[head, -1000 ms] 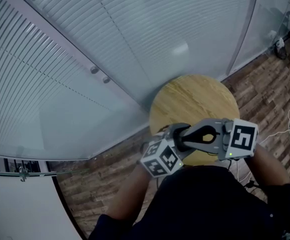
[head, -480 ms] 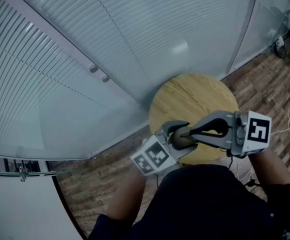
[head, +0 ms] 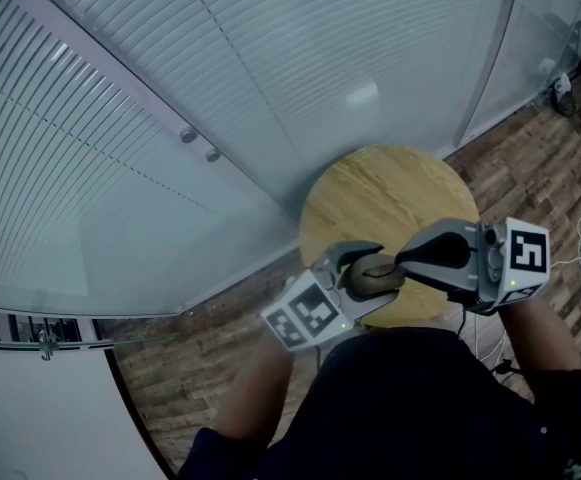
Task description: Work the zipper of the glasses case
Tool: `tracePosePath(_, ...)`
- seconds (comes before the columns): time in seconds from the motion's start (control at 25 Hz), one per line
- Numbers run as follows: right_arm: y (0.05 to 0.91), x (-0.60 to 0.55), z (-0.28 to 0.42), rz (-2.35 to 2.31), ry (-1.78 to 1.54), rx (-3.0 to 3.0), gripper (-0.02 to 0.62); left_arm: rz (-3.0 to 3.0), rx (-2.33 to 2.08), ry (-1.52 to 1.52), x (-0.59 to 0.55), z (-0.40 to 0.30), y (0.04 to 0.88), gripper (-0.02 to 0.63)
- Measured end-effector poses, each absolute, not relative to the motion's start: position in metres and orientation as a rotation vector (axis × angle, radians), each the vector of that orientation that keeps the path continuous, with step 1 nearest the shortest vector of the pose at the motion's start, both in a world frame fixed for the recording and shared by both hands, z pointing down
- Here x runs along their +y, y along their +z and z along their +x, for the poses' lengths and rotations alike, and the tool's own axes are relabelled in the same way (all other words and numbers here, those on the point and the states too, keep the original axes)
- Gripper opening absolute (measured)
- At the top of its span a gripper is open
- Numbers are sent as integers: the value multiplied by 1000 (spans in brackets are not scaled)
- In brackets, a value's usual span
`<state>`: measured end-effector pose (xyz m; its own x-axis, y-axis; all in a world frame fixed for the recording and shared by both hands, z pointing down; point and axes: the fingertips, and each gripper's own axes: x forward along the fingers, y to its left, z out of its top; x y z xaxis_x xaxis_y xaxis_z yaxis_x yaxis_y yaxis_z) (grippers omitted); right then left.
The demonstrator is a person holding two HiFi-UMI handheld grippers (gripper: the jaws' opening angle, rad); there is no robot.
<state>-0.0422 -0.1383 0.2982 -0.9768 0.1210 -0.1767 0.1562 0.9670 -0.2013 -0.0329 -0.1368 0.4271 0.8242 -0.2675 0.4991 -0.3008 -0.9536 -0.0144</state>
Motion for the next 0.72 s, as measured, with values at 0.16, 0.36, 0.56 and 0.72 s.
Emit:
tracePosePath(0.16,301,-139,-36,213,-243,3016,8,2928,-470,806,-138,-36,427,307)
tracePosePath(0.36,325,-126,-46,333,-141,3194,179,2930,-472,858,-142,-39,430,308)
tracePosePath(0.56,329,-120,-49,367,-158,3205,198,2940,-447,907,-139,-29,431,308)
tracePosePath(0.72,328,-119,-52,390,-155,3200,121,2933,-430,916,-138,-26,431,308)
